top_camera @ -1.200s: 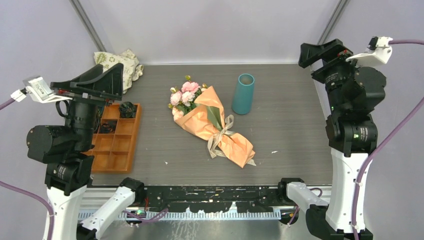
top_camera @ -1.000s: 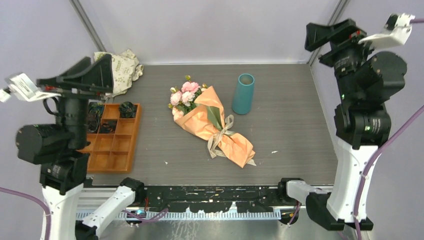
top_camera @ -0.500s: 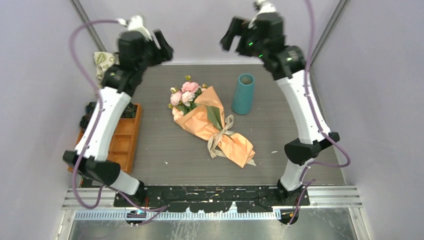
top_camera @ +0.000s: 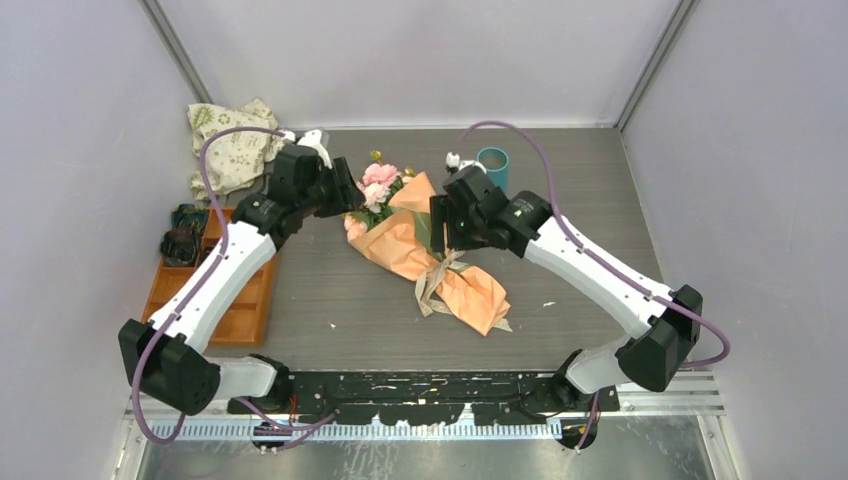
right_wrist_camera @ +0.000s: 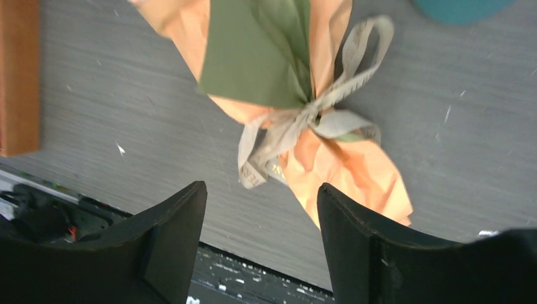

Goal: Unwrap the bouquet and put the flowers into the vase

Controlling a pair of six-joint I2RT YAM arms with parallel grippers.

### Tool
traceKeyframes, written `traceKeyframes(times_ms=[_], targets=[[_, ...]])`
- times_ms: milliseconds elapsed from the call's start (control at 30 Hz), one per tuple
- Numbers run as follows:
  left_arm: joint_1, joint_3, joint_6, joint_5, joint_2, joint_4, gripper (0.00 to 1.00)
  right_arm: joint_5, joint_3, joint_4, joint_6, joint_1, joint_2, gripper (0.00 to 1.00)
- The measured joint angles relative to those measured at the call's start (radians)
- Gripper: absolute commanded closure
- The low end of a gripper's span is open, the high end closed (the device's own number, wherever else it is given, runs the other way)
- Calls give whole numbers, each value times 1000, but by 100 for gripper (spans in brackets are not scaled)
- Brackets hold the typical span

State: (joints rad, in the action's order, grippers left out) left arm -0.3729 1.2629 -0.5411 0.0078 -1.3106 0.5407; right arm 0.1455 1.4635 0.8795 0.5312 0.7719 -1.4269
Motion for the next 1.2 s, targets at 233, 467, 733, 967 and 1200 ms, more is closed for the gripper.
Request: traceKeyframes(times_ms=[233,467,733,967,1200], targets=[[-76,-129,-19,-35,53,-32,49,-7,-134,-68,34,101,-42,55],[-76,-187,-23,-124,168,7,48,-28,-134,-158,37,116,-208,56],[-76,-235,-23,-174,251,24,48,-32,-158,-209,40,115,-321,56],[-76,-250,-24,-174,245,40,49,-31,-165,-238,41,115,-369,63],[-76,-254,-24,-174,245,41,51,-31,-169,-267,44,115,-400,80]])
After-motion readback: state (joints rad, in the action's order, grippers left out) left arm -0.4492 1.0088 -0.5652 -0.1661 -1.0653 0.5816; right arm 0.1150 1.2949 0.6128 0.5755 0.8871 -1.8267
